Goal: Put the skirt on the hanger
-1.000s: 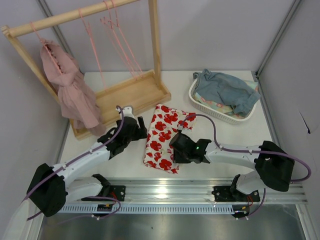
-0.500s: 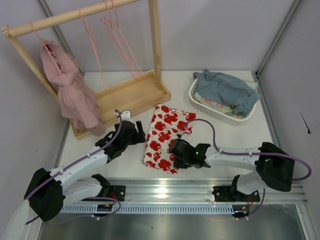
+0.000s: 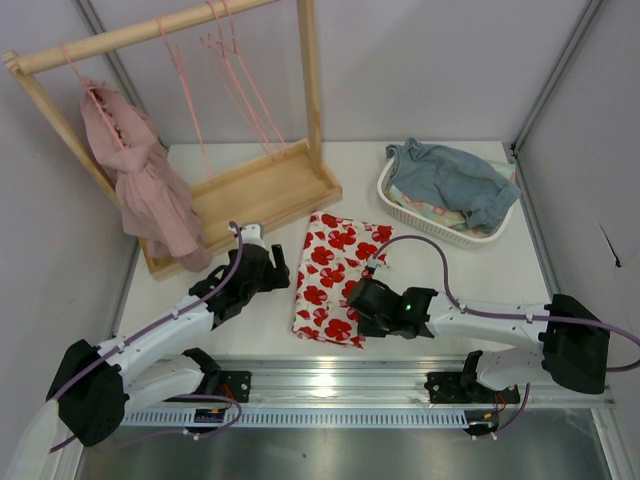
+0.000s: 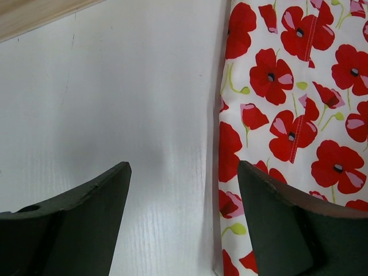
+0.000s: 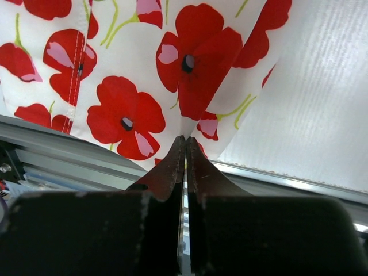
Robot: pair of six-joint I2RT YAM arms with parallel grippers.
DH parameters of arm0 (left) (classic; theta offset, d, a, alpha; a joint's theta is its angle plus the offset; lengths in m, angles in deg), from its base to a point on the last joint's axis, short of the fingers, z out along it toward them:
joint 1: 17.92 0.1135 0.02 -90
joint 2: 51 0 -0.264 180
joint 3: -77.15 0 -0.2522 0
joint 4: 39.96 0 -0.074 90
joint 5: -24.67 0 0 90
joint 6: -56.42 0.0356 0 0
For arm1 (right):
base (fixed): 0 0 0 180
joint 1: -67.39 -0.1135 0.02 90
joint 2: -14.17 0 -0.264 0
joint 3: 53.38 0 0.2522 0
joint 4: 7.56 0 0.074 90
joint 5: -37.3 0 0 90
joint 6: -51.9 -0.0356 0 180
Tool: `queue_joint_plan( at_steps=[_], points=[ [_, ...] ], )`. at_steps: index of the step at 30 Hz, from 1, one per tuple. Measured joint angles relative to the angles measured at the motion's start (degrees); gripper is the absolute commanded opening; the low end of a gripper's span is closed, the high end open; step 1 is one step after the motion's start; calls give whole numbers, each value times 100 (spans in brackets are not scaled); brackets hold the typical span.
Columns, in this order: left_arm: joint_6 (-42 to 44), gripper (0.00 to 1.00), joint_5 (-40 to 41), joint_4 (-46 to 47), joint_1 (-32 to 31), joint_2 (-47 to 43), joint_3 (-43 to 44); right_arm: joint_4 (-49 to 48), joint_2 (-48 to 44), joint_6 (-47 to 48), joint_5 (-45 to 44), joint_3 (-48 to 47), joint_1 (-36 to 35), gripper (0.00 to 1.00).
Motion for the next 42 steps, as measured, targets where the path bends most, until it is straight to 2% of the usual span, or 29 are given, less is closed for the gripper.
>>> queue_joint_plan(
  at_steps=[11,22,32,42],
  points=[
    [4,80,-109,37,0,2,-13,671,-258,-11,-260,-33,83,0],
    [59,81,-420,208,0,151,-17,1486,-841,92,-581,-151,492,0],
    [90,81,-494,306,-11,291,-15,1445,-1029,2,-424,560,509,0],
    [153,81,-599,378,-68,350,-15,1670,-979,83,-476,584,817,0]
  ],
)
